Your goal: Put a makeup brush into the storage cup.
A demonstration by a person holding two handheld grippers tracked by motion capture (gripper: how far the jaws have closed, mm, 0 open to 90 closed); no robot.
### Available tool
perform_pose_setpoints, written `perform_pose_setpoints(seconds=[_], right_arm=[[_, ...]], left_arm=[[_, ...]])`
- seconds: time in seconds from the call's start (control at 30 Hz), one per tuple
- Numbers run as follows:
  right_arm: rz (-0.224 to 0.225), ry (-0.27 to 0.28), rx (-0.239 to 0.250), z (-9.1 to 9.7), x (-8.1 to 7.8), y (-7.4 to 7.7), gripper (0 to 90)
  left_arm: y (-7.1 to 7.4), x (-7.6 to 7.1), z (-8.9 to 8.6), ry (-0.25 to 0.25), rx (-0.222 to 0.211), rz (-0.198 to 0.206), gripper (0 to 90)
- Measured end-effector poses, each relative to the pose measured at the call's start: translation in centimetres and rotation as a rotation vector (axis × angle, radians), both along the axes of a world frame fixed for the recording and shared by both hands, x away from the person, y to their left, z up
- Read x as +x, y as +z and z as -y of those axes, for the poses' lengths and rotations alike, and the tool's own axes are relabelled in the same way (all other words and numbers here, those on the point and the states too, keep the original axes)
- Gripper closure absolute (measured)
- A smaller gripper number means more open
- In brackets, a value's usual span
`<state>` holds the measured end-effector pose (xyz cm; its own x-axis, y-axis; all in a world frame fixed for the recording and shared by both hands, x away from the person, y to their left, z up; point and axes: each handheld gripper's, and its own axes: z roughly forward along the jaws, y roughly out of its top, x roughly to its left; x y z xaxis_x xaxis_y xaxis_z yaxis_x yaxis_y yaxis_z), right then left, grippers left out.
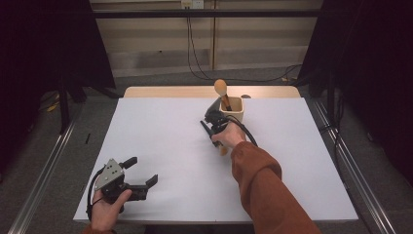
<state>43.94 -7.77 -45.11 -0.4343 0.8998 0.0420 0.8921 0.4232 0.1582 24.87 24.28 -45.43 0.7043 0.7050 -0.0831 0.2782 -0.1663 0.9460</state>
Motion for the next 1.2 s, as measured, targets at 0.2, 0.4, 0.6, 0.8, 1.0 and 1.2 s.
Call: perform_pose_setpoints(seconds=[0.2,0.4,0.6,0.8,1.0,1.2], right_arm=[[-0.003,0.029,0.037,0.4,0.0,0.3,74.4],[0.010,0.032,0.087,1.0,-0.3,0.9,74.4],[0.037,0.052,0.148,2.1,-0.8,1.4,74.4],[0.114,0.082,0.213,2.7,-1.5,2.1,74.4],[0.192,0.105,0.285,3.8,-2.6,2.3,74.4],[0.257,0.126,0.349,4.8,-3.6,2.5,74.4]], left_arm=[[0.0,0.0,0.0,0.005,-0.002,-0.003,2.5],[0.0,0.0,0.0,0.008,-0.003,-0.004,2.6],[-0.1,0.1,0.0,0.012,0.002,-0.005,2.6],[-0.1,0.1,-0.1,0.013,0.002,-0.007,2.6],[0.0,0.1,-0.1,0.015,0.002,-0.007,2.6],[0.0,0.1,-0.2,0.019,0.004,-0.008,2.6]])
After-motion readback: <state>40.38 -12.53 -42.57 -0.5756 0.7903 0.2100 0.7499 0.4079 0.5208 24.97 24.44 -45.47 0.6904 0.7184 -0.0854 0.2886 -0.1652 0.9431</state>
